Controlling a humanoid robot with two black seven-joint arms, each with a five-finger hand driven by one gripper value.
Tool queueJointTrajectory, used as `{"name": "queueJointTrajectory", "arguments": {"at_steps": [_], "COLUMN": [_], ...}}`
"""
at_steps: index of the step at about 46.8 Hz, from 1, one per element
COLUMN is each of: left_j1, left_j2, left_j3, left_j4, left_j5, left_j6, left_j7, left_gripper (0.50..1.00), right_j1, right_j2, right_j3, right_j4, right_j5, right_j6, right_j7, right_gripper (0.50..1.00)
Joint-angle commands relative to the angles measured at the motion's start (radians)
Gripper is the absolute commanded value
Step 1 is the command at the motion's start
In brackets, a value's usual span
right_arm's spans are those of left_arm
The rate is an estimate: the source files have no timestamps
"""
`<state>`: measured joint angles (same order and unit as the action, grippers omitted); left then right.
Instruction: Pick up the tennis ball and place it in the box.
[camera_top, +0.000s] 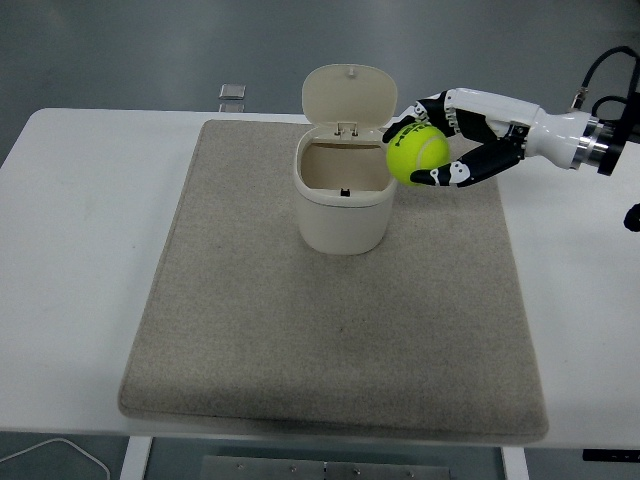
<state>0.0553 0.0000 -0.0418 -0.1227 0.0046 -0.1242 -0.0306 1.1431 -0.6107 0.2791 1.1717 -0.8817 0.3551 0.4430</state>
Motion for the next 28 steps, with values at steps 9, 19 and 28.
{"name": "queueJointTrajectory", "arguments": {"at_steps": [9,19,28], "left_j1": [0.000,0.000,0.000], "left_j2": [0.000,0.000,0.000], "left_j3": [0.000,0.000,0.000], "left_j4": [0.000,0.000,0.000], "left_j5": [0.000,0.000,0.000], "left_j6": [0.000,0.000,0.000], "left_j7": [0.000,0.000,0.000], "left_gripper": [0.996,0.996,0.996], "right_j1": [0.038,0.049,0.047], "right_j2": [0.080,0.124,0.166], "right_j3": [-0.012,-0.017,-0.020], "right_j4": [-0.018,-0.056,-0.084], "right_j5": [-0.005,-0.014,-0.026], "right_j6": [-0.087,-0.114,-0.116], "right_j7": [-0.015,-0.015,-0.015], "right_gripper": [0.500,0.500,0.500]}}
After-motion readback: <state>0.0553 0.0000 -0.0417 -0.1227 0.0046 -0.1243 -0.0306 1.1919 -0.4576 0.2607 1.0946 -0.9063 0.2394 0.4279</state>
